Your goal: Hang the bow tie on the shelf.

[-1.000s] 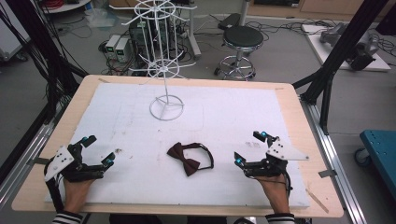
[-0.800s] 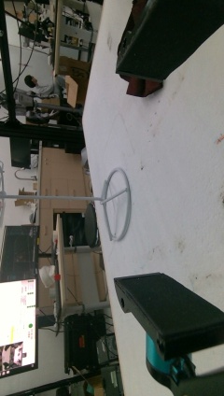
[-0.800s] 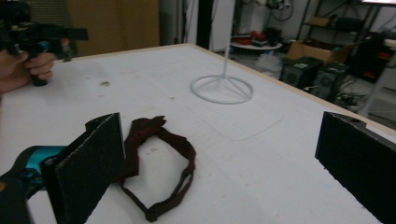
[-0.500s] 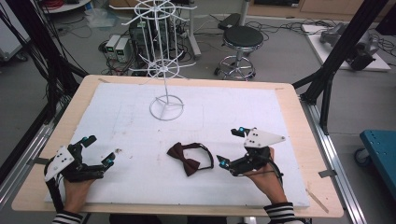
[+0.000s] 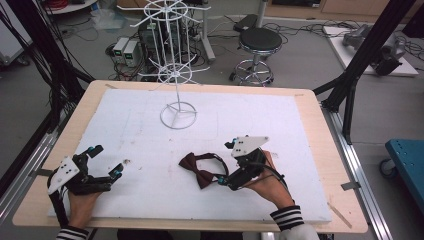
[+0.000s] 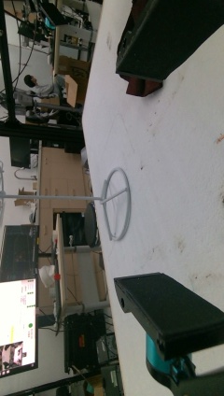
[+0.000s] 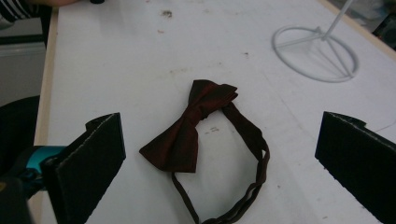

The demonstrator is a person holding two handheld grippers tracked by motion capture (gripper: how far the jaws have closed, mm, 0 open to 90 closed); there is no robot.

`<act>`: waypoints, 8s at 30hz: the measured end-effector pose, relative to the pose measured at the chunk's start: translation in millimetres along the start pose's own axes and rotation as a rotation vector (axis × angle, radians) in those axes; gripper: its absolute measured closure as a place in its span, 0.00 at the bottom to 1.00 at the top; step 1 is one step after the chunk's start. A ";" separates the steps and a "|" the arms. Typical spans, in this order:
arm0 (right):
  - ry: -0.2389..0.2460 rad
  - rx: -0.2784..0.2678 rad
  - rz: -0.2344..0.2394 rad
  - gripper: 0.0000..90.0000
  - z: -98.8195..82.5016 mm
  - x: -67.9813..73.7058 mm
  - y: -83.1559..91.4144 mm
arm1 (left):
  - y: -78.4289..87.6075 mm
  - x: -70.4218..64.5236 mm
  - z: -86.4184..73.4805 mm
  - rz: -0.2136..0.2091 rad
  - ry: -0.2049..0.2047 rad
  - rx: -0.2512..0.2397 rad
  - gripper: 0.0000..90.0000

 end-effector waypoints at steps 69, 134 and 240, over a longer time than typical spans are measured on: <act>0.055 0.340 0.298 0.92 -27.2 23.1 -71.2 | -0.5 -0.2 0.0 -0.006 0.000 0.002 0.02; 0.261 -0.199 0.267 0.91 40.6 26.7 -33.5 | -106.7 -134.3 62.1 -0.684 -0.114 0.532 0.54; -0.274 -0.406 -0.483 0.04 -80.4 -21.0 71.5 | -149.5 3.6 171.5 -0.350 -0.036 0.468 0.89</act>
Point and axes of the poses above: each handheld gripper's, and its own axes: y roughly backward along the jaws, z roughly out of its top, x roughly to its left, the point moved 8 cm from there along -y, roughly forward along the jaws, and after that the axes turned 6 degrees about y, right-handed, at the moved point
